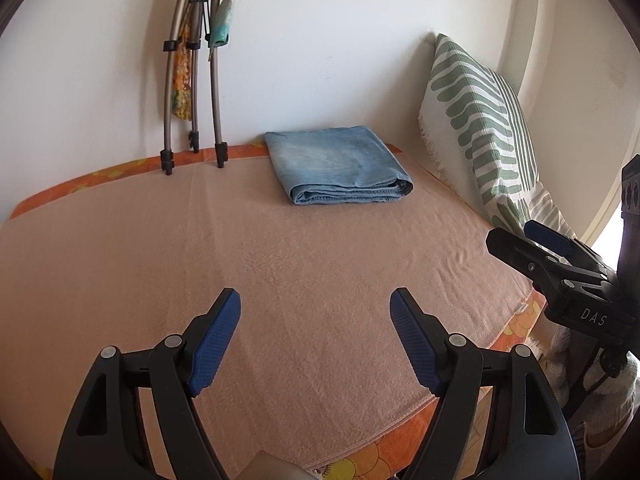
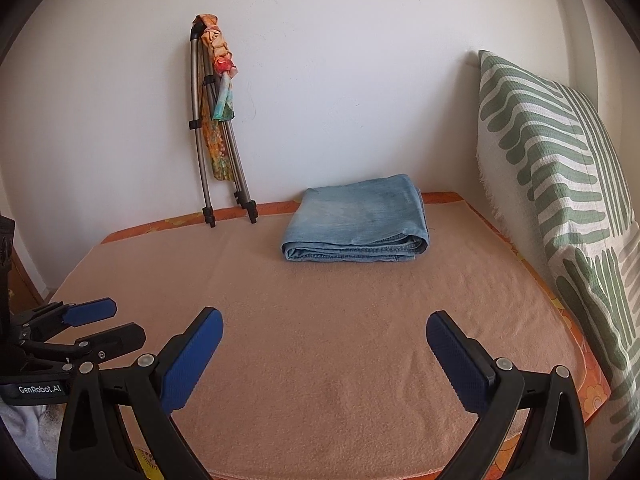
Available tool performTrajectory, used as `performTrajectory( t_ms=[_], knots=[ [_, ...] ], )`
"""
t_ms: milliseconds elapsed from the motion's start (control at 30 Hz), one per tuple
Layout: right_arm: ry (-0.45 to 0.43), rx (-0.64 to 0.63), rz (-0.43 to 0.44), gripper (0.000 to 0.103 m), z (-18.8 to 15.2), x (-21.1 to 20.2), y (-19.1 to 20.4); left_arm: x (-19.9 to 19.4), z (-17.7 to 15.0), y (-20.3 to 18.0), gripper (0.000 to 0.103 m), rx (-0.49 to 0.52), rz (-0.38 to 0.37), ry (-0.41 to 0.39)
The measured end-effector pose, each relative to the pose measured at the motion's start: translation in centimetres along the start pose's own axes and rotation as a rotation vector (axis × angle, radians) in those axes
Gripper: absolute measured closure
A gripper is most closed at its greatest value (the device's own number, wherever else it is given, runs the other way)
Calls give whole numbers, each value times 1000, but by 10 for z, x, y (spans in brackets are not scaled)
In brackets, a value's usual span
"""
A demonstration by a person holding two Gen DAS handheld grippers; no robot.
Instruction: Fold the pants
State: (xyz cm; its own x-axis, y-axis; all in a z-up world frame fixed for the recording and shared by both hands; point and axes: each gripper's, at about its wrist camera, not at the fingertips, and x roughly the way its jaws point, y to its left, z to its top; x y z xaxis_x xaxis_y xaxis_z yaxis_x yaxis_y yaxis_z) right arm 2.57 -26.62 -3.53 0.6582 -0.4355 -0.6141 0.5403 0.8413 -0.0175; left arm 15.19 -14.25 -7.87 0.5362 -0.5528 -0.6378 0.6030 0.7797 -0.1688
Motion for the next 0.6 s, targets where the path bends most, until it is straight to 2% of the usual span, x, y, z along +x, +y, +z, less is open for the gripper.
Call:
performTrajectory(
  t_ms=[200, 267, 600],
  knots=[
    [1, 17, 5, 0, 0, 1, -1, -3, 0, -1, 25, 3, 19, -13],
    [7, 6, -2, 0, -2, 2, 0, -5, 0, -1, 20, -2, 19, -18],
    [6, -11, -16, 0, -4, 4, 4, -4, -4, 6, 19, -19, 30, -6]
  ],
)
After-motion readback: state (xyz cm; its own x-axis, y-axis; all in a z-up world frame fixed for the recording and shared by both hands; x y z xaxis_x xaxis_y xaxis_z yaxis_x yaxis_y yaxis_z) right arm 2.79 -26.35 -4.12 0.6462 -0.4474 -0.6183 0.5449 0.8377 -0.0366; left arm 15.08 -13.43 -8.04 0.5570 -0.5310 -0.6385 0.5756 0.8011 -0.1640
